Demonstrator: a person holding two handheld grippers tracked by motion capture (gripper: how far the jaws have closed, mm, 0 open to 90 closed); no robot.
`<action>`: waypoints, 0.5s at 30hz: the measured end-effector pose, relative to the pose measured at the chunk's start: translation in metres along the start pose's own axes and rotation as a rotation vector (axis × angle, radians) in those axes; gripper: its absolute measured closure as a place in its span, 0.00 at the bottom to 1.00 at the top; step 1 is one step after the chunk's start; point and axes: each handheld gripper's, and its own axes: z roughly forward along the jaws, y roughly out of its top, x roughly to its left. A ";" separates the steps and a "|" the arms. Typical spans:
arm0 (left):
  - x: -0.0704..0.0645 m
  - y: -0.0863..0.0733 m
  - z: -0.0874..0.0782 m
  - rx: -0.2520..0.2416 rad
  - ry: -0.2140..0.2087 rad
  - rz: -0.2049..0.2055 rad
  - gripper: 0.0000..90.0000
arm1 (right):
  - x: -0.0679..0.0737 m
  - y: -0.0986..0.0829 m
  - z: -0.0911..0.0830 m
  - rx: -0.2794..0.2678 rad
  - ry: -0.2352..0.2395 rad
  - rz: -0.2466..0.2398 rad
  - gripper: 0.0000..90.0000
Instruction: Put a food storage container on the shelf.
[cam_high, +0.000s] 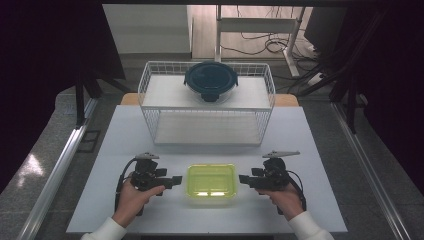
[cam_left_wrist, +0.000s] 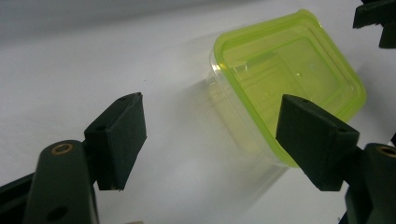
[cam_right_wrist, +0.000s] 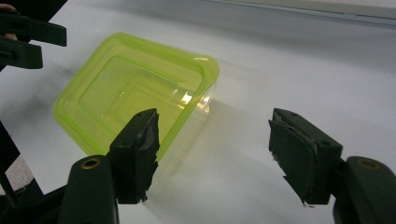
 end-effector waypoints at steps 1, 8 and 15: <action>0.001 0.000 0.001 0.001 -0.006 -0.007 0.26 | 0.000 0.000 0.000 0.000 0.000 0.000 0.37; 0.004 0.003 0.009 0.007 -0.039 -0.051 0.26 | 0.002 0.001 0.009 0.015 0.017 0.022 0.39; 0.007 0.005 0.018 0.019 -0.080 -0.096 0.28 | 0.002 0.000 0.016 0.030 0.033 0.048 0.41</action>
